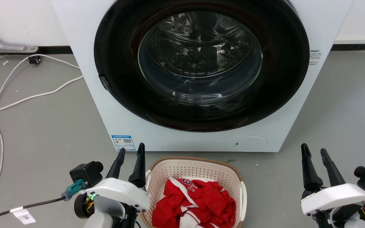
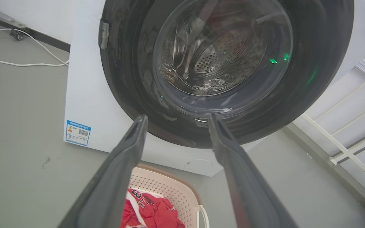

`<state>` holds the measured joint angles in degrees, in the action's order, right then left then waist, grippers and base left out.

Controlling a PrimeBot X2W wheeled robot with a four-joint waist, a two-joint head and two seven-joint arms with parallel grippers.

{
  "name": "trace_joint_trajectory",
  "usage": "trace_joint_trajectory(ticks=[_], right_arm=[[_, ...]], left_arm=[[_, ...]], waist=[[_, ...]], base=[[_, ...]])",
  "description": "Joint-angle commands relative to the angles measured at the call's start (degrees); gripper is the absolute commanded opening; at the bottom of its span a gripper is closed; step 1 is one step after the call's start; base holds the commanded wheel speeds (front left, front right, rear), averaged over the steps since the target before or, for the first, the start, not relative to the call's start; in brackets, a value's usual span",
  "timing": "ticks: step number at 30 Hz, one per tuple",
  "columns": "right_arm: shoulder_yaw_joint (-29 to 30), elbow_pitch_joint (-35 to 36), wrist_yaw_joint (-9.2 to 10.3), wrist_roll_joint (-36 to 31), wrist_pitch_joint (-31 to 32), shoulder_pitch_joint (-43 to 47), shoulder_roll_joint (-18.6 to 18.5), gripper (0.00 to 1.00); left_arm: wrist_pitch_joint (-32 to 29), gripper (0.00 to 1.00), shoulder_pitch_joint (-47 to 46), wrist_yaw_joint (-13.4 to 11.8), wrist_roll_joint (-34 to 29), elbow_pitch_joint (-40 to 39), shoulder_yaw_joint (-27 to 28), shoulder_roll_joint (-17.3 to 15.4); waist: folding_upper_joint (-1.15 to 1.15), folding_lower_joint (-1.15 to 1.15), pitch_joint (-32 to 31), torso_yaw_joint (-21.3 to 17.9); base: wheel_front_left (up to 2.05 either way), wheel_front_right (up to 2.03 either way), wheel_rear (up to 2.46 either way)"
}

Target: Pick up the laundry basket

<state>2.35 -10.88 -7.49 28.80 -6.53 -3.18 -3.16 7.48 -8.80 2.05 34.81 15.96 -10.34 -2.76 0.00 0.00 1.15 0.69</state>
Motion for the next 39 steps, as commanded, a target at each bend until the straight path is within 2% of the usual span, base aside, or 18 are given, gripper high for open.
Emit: trace_joint_trajectory(ticks=[1,29,39], right_arm=[[-0.1,0.67,0.0,-1.83,-0.51,-0.06,0.05,1.0],[-1.61,0.99,0.0,-18.53,-2.46,0.89,0.28,1.0],[-2.38,1.4,0.01,-22.17,-3.16,1.1,0.3,1.0]], left_arm=[[0.55,1.0,-1.54,-0.17,-1.68,-0.27,-0.36,-0.16],[4.49,1.0,-2.18,-2.92,-16.6,2.31,-3.46,-0.16],[5.62,1.0,-2.5,-2.69,-20.59,2.85,-4.5,-0.17]], waist=[[0.0,0.0,-0.03,0.02],[0.0,0.0,0.33,0.14],[0.0,0.0,0.66,0.2]], base=[[0.0,0.0,0.0],[0.0,0.0,0.0],[0.0,0.0,0.0]])
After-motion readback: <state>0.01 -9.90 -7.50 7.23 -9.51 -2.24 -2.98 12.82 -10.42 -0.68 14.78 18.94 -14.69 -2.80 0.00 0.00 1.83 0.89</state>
